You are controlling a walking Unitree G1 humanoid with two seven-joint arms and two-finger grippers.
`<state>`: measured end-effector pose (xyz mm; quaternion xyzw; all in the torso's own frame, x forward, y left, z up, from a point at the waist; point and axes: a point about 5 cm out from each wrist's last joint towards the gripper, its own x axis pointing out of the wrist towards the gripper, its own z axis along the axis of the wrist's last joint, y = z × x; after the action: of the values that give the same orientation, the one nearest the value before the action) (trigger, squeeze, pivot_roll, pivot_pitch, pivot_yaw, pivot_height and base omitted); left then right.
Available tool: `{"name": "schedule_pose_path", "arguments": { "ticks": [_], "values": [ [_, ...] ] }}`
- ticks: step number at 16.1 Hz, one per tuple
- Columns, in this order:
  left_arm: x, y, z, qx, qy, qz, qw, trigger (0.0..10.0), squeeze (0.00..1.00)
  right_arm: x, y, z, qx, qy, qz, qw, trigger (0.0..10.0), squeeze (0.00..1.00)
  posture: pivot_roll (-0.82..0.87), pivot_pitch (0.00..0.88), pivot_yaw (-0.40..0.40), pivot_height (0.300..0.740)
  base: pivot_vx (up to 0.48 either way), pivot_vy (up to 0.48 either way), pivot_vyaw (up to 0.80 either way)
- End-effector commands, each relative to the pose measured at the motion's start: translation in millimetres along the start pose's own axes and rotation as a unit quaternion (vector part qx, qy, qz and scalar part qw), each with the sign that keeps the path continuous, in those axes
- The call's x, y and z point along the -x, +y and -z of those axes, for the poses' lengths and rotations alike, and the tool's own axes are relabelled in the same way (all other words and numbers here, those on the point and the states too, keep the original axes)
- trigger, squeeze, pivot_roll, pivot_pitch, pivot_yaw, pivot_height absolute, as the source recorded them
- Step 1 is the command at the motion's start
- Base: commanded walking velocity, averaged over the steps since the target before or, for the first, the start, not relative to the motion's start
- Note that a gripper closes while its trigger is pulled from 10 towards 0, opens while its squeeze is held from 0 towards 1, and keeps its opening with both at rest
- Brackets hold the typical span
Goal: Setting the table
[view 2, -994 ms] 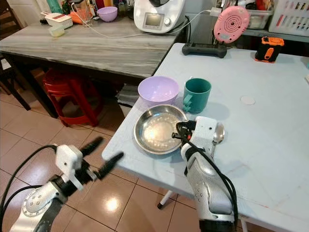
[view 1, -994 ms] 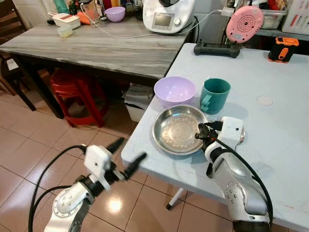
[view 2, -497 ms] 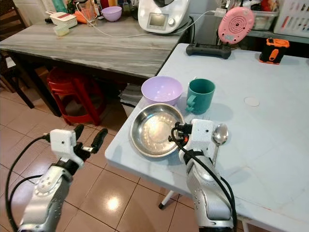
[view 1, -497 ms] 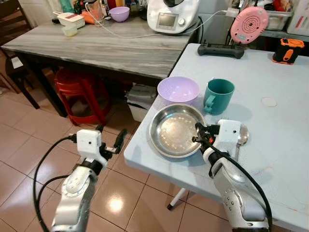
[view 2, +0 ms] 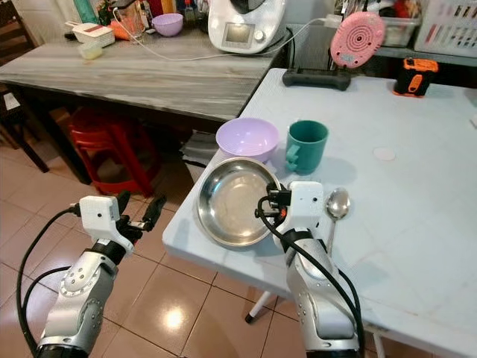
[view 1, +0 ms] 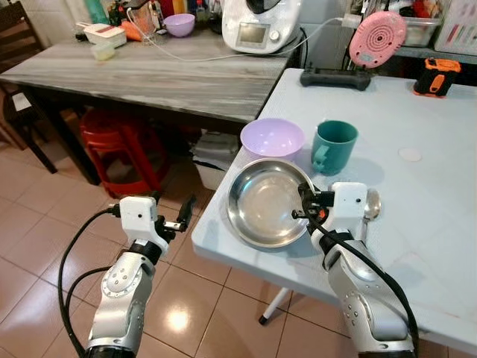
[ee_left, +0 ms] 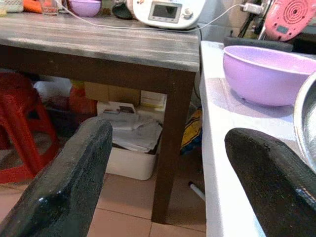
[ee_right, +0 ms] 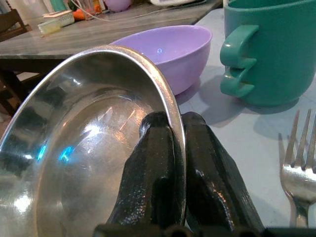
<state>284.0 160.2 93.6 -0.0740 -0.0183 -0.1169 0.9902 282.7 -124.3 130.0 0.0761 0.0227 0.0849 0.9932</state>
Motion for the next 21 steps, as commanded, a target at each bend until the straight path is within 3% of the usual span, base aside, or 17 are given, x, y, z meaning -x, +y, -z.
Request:
{"name": "schedule_pose_path", "arguments": {
  "ticks": [1, 5, 21],
  "values": [
    [0.3, 5.6, -1.0, -0.003, -0.001, -0.005, 1.0, 10.0, 0.0, 0.6, 2.9, 2.9, -0.002, 0.003, -0.006, 1.0, 10.0, 0.0, -0.06, 0.021, 0.092, 0.74, 0.0, 0.364, -0.56],
    [-0.7, 5.8, -0.6, -0.004, -0.001, 0.0, 1.0, 10.0, 0.0, 1.2, 3.9, 1.6, 0.005, -0.006, -0.007, 1.0, 10.0, 0.0, -0.06, 0.021, 0.1, 0.74, 0.0, 0.401, -0.54],
    [-4.9, -0.9, 0.4, -0.004, -0.002, 0.016, 1.0, 10.0, 0.0, 1.4, -12.0, -6.7, 0.017, -0.042, 0.056, 0.997, 10.0, 0.0, -0.07, 0.021, 0.11, 0.74, 0.0, 0.424, 0.0]
  ]
}}
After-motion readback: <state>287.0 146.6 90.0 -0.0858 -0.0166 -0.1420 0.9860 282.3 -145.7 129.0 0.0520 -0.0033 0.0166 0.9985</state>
